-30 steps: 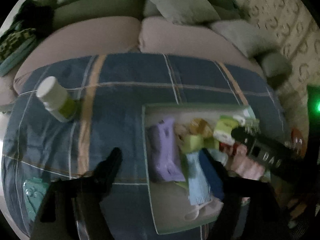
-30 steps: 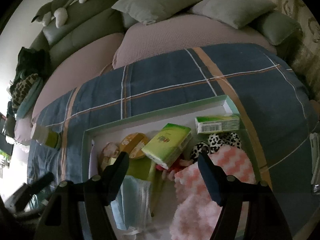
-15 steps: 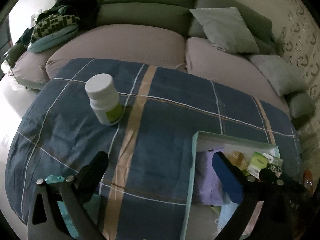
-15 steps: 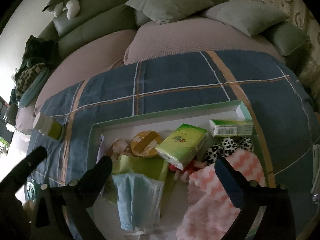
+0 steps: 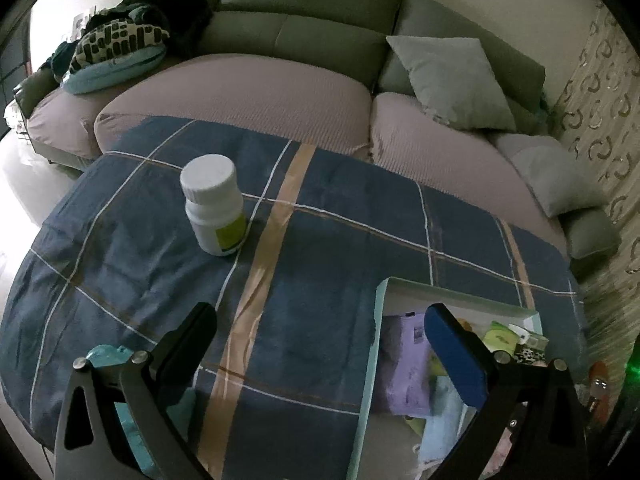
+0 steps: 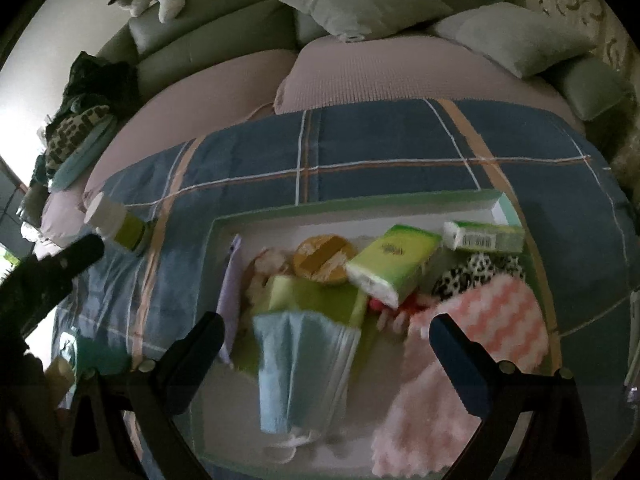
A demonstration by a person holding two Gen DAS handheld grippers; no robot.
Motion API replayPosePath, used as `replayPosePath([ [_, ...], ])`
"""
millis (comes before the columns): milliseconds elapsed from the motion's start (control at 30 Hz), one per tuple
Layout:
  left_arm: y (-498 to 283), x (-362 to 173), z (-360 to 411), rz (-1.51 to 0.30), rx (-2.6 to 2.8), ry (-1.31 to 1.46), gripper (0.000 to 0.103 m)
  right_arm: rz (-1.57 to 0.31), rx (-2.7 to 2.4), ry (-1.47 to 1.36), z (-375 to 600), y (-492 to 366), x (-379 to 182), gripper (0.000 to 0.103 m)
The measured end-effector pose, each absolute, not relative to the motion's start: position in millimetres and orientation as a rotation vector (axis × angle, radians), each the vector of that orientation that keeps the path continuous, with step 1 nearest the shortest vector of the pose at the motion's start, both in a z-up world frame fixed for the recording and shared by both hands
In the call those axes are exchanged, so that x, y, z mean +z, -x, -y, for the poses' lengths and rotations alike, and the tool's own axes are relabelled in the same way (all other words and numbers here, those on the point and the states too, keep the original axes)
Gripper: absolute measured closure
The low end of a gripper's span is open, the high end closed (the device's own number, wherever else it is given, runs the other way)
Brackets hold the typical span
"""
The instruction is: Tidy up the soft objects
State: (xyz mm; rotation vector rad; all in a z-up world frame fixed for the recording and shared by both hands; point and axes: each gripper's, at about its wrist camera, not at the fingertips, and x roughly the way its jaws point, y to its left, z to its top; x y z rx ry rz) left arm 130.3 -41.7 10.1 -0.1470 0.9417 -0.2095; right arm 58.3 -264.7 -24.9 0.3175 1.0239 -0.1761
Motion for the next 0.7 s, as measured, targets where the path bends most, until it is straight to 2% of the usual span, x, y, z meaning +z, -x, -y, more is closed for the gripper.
replayPosePath([
  [333,-98.6,13.0,45.4,-0.974,-0.223,-0.023,0.000,-1.032,-0.210,-0.302,259.3,-18.7,-19.0,0.000],
  [700,-62.7,-3.9,29.2,-1.056,-0.144,-0.073,0.000,-1.073,-0.220,-0.267,228.8,24.3,-28.6,0.000],
])
